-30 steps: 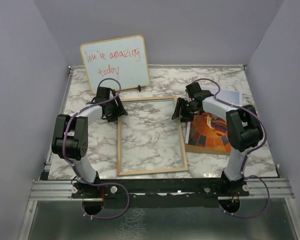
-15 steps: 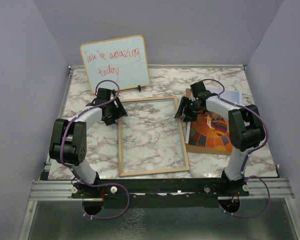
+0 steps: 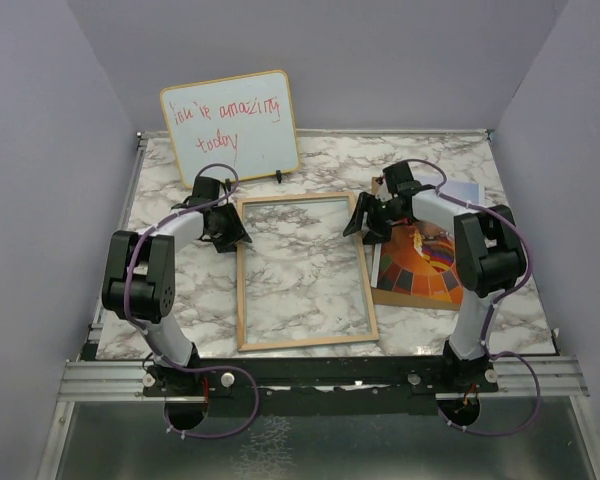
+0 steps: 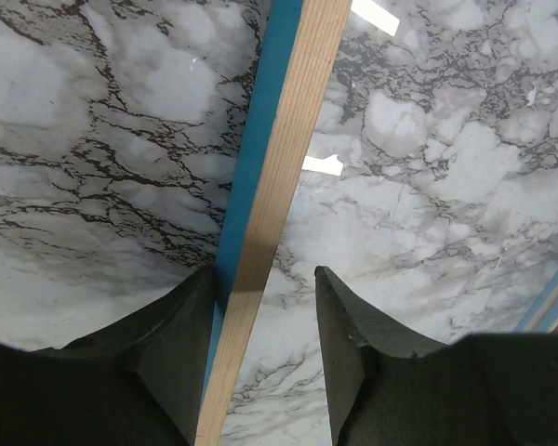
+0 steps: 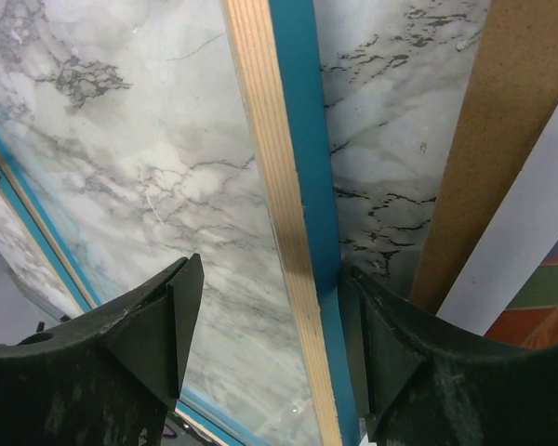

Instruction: Put the photo into the frame

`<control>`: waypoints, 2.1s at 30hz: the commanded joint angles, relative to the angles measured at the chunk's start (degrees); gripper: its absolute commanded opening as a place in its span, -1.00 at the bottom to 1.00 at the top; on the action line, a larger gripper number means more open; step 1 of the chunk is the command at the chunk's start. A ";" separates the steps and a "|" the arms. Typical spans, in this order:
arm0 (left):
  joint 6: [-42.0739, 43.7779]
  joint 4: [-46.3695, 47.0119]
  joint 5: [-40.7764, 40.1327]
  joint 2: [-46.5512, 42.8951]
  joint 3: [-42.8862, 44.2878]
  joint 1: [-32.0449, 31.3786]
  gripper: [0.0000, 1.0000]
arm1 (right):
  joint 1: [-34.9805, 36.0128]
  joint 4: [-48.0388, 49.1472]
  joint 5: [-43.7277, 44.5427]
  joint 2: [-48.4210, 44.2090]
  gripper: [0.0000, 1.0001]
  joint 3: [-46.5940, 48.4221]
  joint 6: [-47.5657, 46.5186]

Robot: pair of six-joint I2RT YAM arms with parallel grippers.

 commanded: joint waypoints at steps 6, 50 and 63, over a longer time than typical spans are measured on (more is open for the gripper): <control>1.41 -1.46 8.64 5.86 3.81 -0.95 -0.13 | 1.02 6.82 -15.75 1.36 0.47 -0.22 0.86; -3.34 6.06 15.77 -3.32 -7.13 -0.41 -0.45 | 20.47 -12.88 14.52 0.58 -0.04 20.19 3.65; -2.47 -3.22 -0.93 -7.81 -2.90 6.72 0.33 | 33.54 -18.86 22.18 8.64 0.06 29.79 9.27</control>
